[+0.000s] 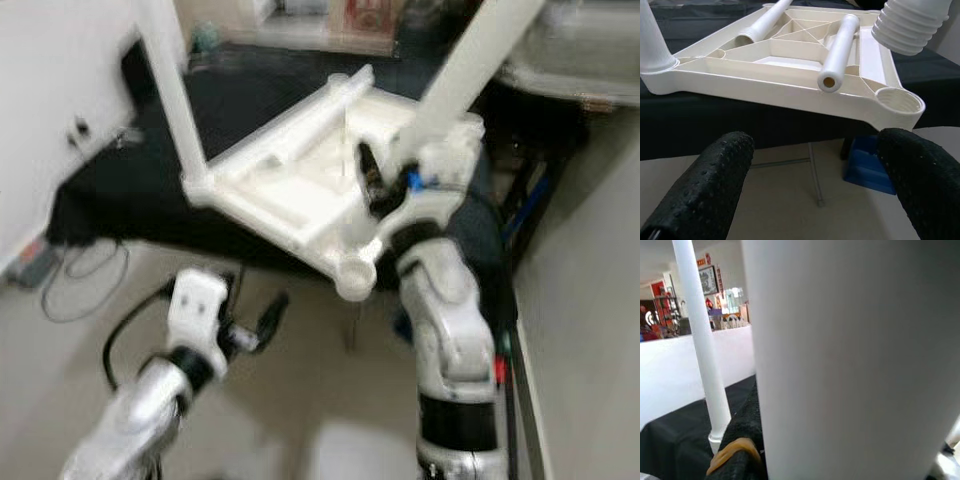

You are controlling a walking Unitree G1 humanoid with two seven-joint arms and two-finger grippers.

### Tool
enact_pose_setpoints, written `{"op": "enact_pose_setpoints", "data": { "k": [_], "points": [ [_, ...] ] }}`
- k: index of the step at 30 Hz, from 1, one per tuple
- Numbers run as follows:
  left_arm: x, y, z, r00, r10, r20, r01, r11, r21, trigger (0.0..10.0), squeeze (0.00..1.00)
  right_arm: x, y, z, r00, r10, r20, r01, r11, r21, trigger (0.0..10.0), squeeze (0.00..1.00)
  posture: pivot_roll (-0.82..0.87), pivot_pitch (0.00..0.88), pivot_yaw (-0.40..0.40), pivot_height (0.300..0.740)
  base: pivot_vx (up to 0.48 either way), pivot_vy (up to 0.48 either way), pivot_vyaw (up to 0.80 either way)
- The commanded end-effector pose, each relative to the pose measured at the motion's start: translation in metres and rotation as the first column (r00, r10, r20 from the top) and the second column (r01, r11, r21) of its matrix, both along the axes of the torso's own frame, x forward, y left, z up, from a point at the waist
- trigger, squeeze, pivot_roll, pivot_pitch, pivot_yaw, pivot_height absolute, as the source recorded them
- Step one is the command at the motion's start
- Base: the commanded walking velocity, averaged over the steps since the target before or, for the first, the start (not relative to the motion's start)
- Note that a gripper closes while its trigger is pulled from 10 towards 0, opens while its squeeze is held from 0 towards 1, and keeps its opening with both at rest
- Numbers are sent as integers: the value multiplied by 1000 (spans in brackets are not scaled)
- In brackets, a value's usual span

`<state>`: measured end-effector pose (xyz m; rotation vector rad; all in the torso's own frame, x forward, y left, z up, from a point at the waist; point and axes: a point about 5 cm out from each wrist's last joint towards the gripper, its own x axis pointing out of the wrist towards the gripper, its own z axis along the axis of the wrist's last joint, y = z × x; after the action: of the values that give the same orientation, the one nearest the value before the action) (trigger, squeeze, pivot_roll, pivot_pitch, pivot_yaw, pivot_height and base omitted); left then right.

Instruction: Building children table

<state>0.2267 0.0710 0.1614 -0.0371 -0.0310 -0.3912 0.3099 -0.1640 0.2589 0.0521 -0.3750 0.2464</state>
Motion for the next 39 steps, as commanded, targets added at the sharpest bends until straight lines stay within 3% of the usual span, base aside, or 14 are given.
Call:
{"op": "enact_pose_setpoints", "data": {
  "k": [1,6,10,15,16,19,22,27,28,29,32,38,39],
  "points": [
    [-1,-1,-1,1000,-6,-7,6,1000,8,10000,0,2,-9,0,1000,-8,-10,8,1000,24,10000,0,97,133,-22,740,0,0,0],
    [-2,-1,-1,1000,-12,-7,12,1000,12,10000,0,1,-9,-2,1000,9,-14,-9,1000,29,10000,0,97,134,-18,740,0,0,0],
    [-3,-2,-4,1000,-21,-17,22,1000,14,10000,0,1,-4,-9,992,121,-40,-121,993,5,10000,0,95,140,-17,740,0,0,0],
    [-3,-1,-5,1000,-16,-22,16,1000,13,10000,0,4,-6,-8,988,147,-57,-147,989,-4,10000,0,99,147,-21,740,0,0,0],
    [-3,0,-4,1000,-12,-16,12,1000,21,10000,0,8,-11,-12,993,84,-84,-87,996,-36,10000,0,101,146,-23,740,0,0,0],
    [-2,0,-4,1000,-10,-12,10,1000,28,10000,0,11,-15,-14,994,37,-101,-43,997,-61,10000,0,101,146,-24,740,0,0,0],
    [5,4,0,1000,1,13,-1,999,47,10000,0,17,-30,-21,980,-167,-107,144,970,-197,10000,0,101,145,-19,740,0,0,0],
    [10,2,-3,994,-106,-4,106,992,67,10000,0,14,-41,-3,952,-306,5,303,940,-157,10000,0,99,144,-20,740,0,0,0],
    [11,-1,-4,987,-161,-16,162,985,62,10000,0,11,-46,10,927,-368,74,375,918,-127,10000,0,98,143,-17,740,0,0,0],
    [11,-1,-4,987,-161,-16,162,985,62,10000,0,11,-46,10,927,-368,74,375,918,-127,10000,0,98,143,-17,740,0,0,0],
    [17,-9,-3,963,-269,-17,269,961,64,10000,0,3,-54,34,868,-460,187,479,875,-75,10000,0,92,142,-12,740,0,0,0],
    [20,-12,-2,955,-296,-17,296,953,60,10000,0,3,-54,35,864,-468,186,488,868,-86,10000,0,89,144,-9,740,0,0,0],
    [24,-18,-4,938,-344,-34,345,936,60,10000,0,4,-53,33,859,-478,181,499,862,-94,10000,0,89,147,-4,740,0,0,0]
  ]
}}
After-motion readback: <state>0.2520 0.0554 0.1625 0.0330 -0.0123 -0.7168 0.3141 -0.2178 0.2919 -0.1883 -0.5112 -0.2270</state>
